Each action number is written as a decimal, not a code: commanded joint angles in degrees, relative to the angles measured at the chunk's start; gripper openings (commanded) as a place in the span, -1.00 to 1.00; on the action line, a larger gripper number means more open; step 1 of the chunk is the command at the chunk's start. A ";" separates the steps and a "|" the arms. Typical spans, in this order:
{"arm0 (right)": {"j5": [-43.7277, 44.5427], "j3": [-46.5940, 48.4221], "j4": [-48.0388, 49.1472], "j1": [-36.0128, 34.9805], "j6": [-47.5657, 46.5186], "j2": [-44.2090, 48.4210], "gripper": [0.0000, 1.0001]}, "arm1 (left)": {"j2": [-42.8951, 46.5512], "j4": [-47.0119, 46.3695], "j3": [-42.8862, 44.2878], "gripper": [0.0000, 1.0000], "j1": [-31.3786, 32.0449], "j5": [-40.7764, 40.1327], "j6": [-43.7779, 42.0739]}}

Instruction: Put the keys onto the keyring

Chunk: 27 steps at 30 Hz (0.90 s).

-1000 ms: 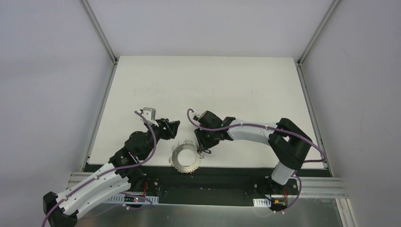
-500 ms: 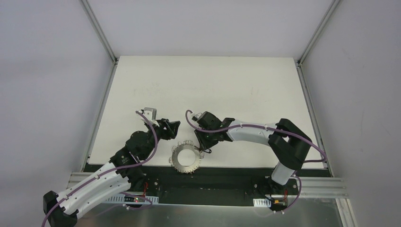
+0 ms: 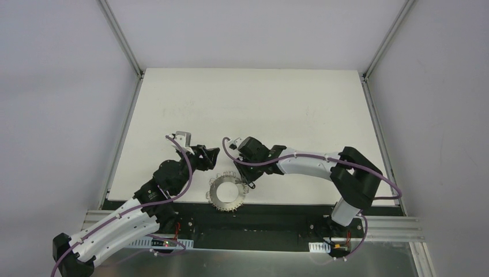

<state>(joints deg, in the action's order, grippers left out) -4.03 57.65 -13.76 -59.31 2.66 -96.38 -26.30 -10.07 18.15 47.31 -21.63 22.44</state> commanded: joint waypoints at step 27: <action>-2.78 -1.48 12.95 -4.14 -14.33 4.38 -0.17 | 7.60 2.74 -1.01 0.20 0.35 -4.53 -1.87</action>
<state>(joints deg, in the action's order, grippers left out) -6.87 57.39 -8.08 -63.37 -10.92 -90.78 -20.12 -7.84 17.85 47.31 -23.75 21.58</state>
